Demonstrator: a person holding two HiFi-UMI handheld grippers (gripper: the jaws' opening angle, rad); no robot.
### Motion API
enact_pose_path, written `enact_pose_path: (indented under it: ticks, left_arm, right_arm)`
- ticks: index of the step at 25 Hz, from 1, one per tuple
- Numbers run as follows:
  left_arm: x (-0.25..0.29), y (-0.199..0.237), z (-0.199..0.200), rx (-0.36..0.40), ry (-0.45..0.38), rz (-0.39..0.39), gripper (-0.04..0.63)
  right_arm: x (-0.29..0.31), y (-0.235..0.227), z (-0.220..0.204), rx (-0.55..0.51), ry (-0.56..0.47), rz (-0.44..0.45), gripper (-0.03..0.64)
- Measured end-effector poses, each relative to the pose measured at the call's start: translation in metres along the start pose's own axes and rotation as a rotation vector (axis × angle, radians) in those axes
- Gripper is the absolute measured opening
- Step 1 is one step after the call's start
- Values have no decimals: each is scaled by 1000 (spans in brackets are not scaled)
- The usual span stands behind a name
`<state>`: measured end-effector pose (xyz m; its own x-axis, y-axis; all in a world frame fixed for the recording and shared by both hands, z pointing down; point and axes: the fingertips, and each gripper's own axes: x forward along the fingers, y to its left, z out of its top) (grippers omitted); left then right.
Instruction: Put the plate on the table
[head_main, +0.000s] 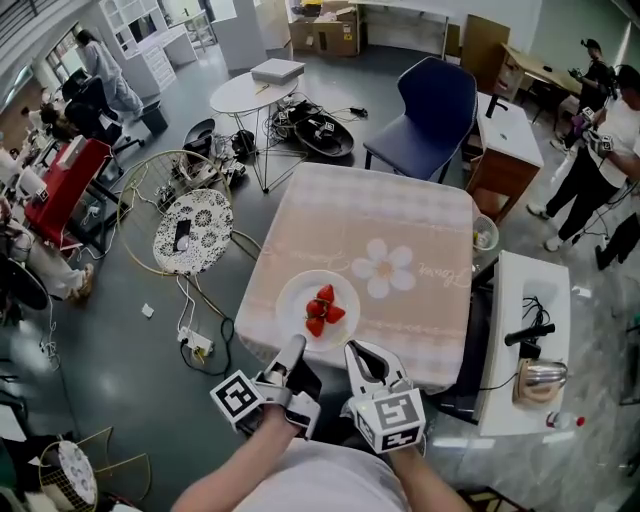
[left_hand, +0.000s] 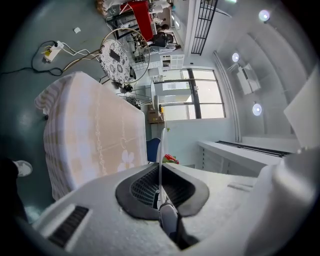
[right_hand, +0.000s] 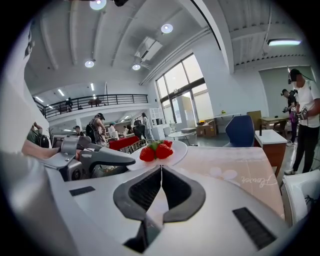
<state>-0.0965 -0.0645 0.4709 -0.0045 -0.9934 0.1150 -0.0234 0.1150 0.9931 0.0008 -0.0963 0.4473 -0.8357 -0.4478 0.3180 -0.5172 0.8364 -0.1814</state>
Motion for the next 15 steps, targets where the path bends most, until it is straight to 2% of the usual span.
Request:
enact_pose_path:
  ticks: [8, 15]
  left_arm:
    - [29, 5, 3, -13, 30, 5, 17]
    - [72, 15, 21, -14, 123, 11, 17]
  right_arm:
    - [14, -22, 8, 3, 4, -38, 5]
    - [47, -40, 17, 13, 28, -119, 5]
